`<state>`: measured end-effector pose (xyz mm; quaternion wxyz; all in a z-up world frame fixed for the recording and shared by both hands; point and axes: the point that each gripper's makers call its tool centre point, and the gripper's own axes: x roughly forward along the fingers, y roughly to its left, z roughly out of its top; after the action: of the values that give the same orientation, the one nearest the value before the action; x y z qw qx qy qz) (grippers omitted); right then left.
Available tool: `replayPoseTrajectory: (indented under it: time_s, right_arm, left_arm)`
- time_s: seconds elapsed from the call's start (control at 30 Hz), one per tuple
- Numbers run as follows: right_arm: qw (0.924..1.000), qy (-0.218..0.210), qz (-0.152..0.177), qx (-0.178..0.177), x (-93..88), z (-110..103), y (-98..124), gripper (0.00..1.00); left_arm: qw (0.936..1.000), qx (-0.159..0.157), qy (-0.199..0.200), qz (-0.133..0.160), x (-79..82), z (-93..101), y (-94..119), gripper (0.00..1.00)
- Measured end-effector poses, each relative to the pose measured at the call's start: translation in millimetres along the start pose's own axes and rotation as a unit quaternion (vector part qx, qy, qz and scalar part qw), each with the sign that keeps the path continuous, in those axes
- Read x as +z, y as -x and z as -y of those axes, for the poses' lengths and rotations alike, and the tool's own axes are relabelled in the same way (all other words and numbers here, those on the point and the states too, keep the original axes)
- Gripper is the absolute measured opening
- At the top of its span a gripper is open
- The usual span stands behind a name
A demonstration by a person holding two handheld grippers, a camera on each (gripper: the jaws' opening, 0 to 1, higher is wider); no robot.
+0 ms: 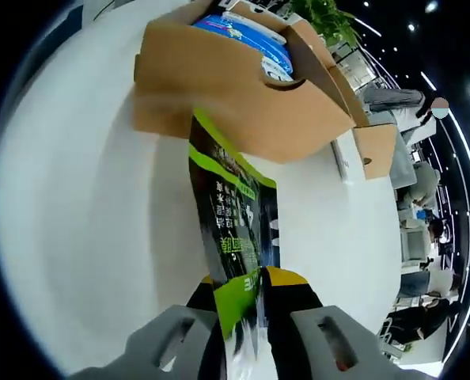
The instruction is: Operate the shoe box by opening the lid, removing the specified soft item, and placing it in the target area until the item is outside and the box remains undamaged.
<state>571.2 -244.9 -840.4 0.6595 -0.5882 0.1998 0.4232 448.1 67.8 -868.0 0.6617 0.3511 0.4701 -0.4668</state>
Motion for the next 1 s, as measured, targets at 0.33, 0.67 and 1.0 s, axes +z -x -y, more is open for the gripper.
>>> replayPoseTrajectory:
  time_s: [0.33, 0.67, 1.0]
  right_arm:
    - [0.9991, -0.011, 0.008, 0.040, -4.9, -20, -13, 0.16]
    - [0.9964, -0.054, 0.001, 0.066, 2.2, -32, 2, 0.20]
    - [0.9945, -0.065, 0.000, 0.083, 6.7, -52, 12, 0.23]
  left_arm:
    - [1.0000, 0.002, 0.007, -0.001, -3.3, -5.4, -5, 0.05]
    - [0.9999, 0.011, 0.009, -0.002, -5.0, -4.0, -6, 0.05]
    - [0.9999, 0.009, 0.012, -0.003, -2.4, -3.4, -5, 0.06]
